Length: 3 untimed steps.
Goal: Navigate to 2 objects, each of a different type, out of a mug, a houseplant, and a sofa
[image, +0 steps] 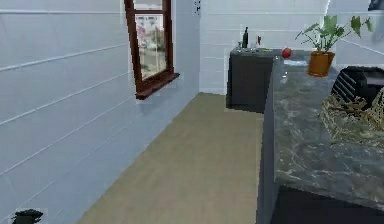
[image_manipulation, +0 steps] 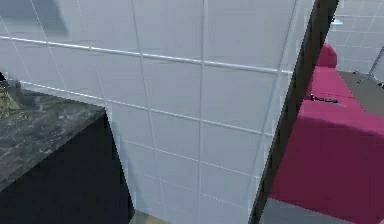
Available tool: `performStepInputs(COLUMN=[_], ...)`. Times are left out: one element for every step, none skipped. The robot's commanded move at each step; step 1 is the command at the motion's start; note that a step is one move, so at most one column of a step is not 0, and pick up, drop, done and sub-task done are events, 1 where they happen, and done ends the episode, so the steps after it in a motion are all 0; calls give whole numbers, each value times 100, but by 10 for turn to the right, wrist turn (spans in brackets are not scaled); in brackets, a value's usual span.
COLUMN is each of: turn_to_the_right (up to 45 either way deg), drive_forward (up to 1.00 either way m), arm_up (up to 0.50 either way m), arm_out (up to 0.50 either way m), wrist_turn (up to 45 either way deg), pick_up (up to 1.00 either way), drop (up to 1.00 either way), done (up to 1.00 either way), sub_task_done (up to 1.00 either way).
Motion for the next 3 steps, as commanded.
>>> performStepInputs(turn_to_the_right=[-30,0,210], drive_forward=[0,60,0], arm_up=[0,0,0], arm_out=[0,0,0], wrist_turn=[0,0,0], pick_up=[0,0,0], drop=[0,0,0], done=[0,0,0], sub_task_done=[0,0,0])
